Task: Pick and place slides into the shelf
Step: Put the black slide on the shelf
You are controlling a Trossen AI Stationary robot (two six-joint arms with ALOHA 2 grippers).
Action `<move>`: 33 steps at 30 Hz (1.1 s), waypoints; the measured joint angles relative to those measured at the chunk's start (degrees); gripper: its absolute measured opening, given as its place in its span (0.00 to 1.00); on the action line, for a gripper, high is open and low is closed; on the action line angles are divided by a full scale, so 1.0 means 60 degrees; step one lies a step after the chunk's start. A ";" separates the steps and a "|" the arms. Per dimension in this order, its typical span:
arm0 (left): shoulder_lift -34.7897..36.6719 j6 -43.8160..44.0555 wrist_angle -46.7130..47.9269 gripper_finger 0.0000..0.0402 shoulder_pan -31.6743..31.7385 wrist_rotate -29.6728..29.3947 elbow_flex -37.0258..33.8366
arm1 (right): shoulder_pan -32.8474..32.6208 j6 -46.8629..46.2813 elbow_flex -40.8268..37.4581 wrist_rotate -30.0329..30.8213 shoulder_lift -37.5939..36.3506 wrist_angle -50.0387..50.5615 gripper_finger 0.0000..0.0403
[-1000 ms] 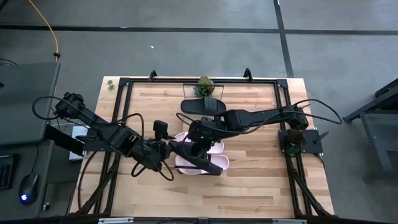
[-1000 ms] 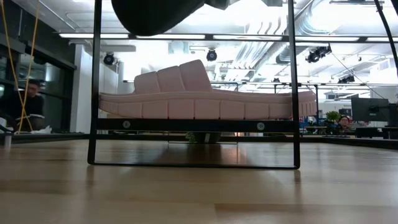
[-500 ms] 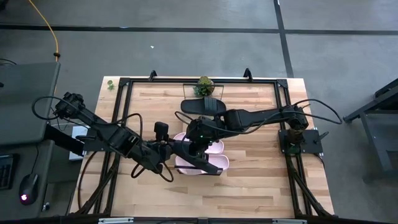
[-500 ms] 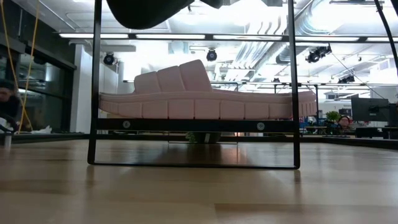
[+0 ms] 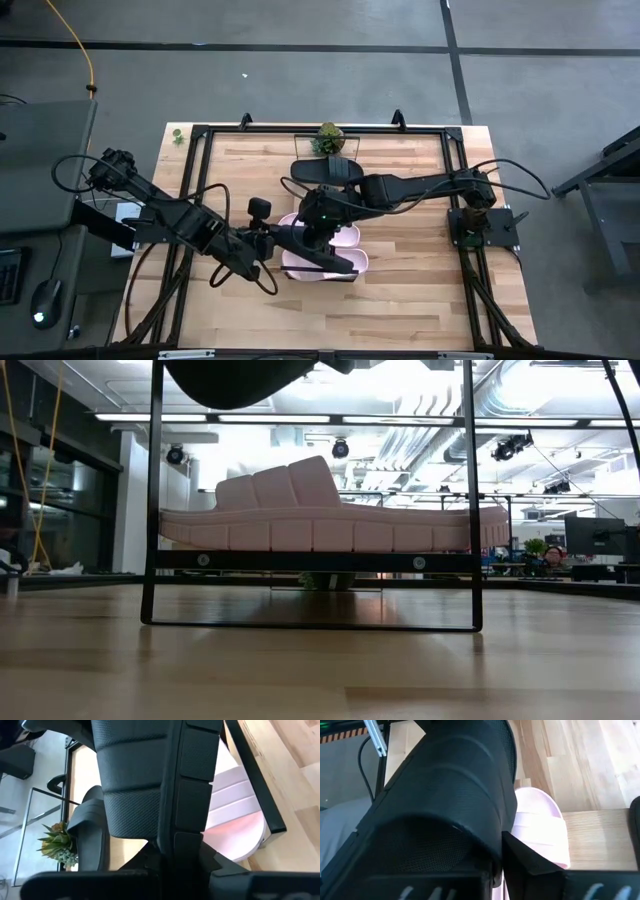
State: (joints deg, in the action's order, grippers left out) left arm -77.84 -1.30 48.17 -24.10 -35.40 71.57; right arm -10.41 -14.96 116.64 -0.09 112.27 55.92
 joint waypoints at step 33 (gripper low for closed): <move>0.0028 0.0292 0.0418 0.13 0.0022 -0.0340 0.0007 | -0.0027 0.1032 -0.0004 -0.0239 -0.0633 0.0198 0.36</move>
State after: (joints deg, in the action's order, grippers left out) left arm -77.67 0.45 50.68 -23.97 -37.44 71.61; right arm -10.58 -8.77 116.62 -1.52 108.47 57.11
